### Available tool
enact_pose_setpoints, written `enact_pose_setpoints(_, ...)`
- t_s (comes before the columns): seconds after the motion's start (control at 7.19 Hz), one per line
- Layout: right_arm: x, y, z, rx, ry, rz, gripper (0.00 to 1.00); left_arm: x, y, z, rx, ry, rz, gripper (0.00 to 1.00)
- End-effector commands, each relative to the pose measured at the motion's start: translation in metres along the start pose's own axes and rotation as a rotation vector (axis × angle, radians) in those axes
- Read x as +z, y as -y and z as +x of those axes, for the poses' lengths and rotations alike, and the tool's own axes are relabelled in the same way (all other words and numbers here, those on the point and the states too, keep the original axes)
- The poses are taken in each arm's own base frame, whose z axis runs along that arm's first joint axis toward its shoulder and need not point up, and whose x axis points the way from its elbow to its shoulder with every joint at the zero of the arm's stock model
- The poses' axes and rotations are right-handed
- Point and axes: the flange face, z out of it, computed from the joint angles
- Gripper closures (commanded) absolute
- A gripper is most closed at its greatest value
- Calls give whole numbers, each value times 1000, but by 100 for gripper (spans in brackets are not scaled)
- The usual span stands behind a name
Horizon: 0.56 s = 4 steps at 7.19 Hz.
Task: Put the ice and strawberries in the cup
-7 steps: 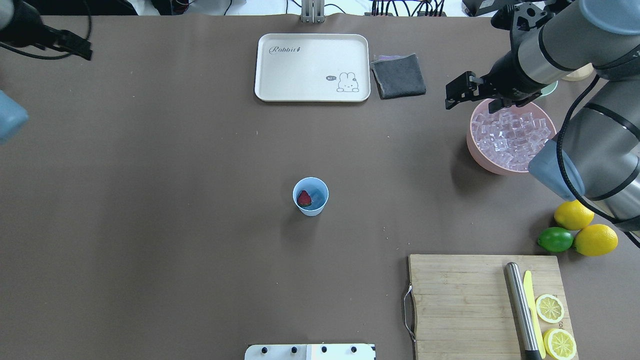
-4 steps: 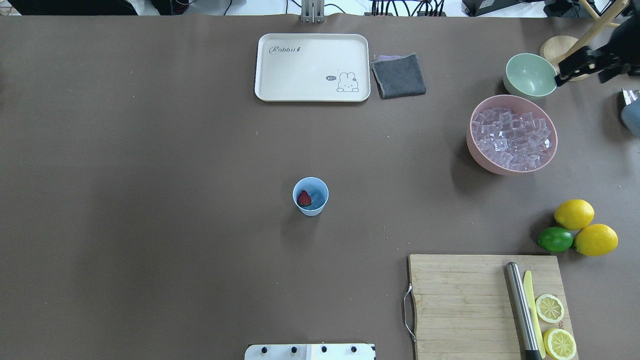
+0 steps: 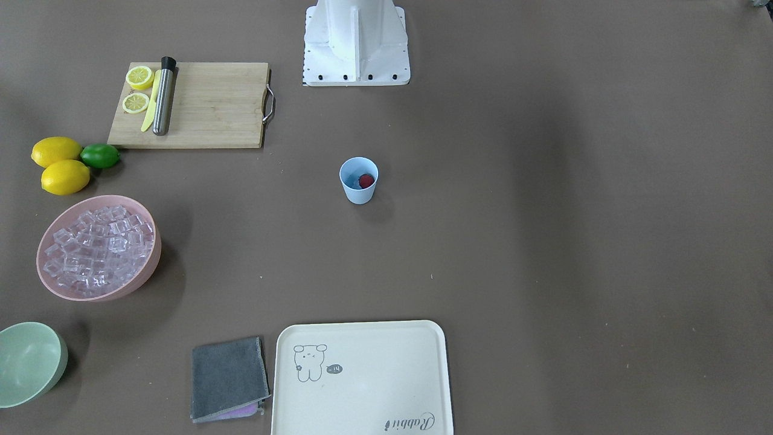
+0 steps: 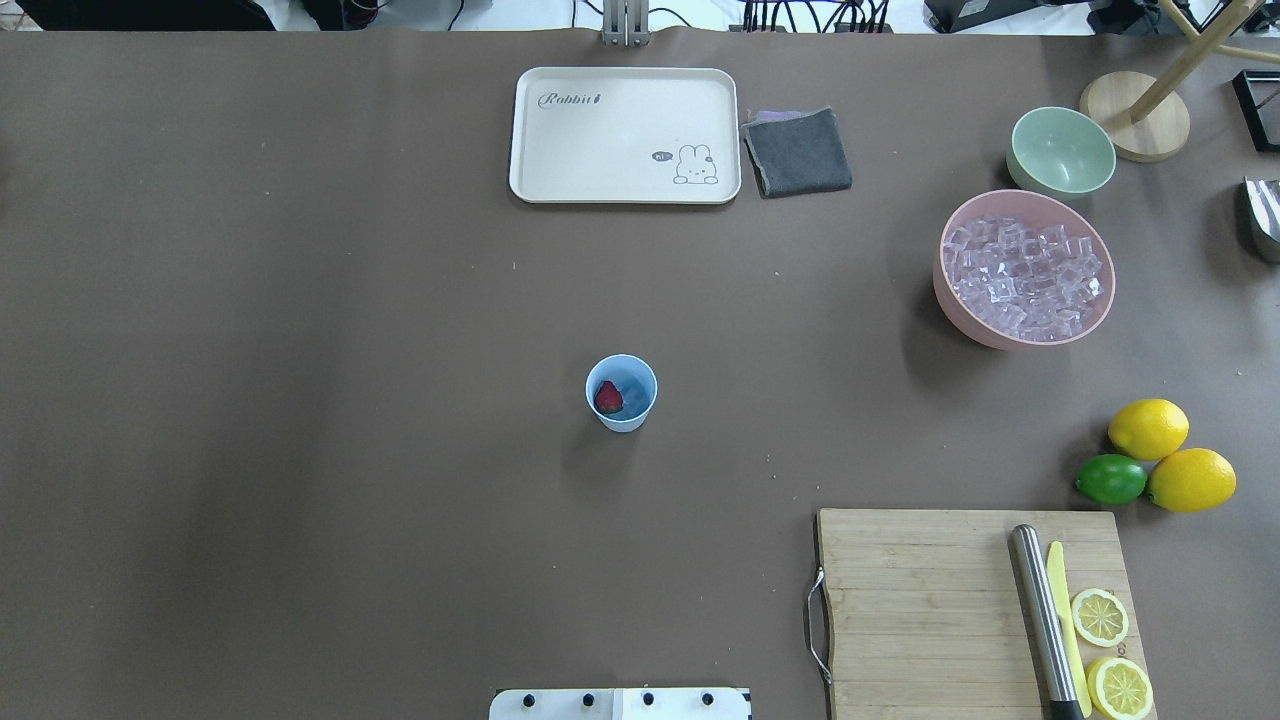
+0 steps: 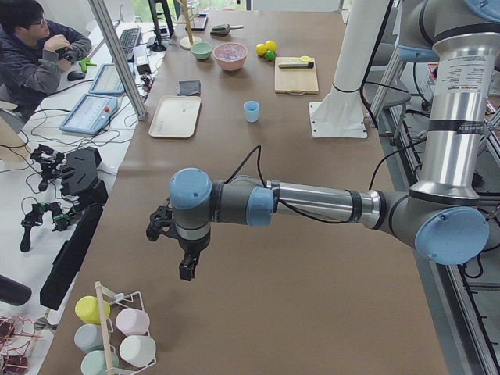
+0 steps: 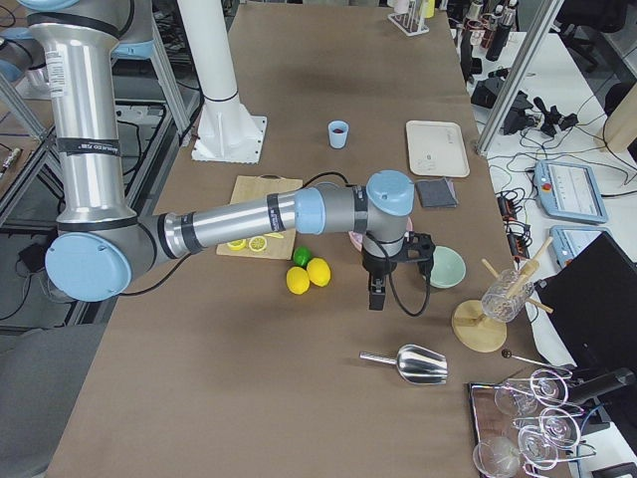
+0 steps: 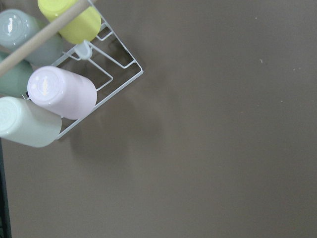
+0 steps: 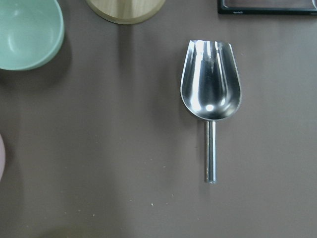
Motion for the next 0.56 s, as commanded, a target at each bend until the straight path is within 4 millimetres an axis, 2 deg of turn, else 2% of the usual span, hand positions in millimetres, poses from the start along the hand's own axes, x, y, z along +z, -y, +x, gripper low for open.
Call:
enact_pose_setpoints(0.0,4,-26,40,36,-4,-11,1,20,-15,-15,-10,-5,-9,2)
enact_pose_setpoints(0.42,8,-35,49,54,0,-19,1,19,-15,-15,-9,-7,-8,2)
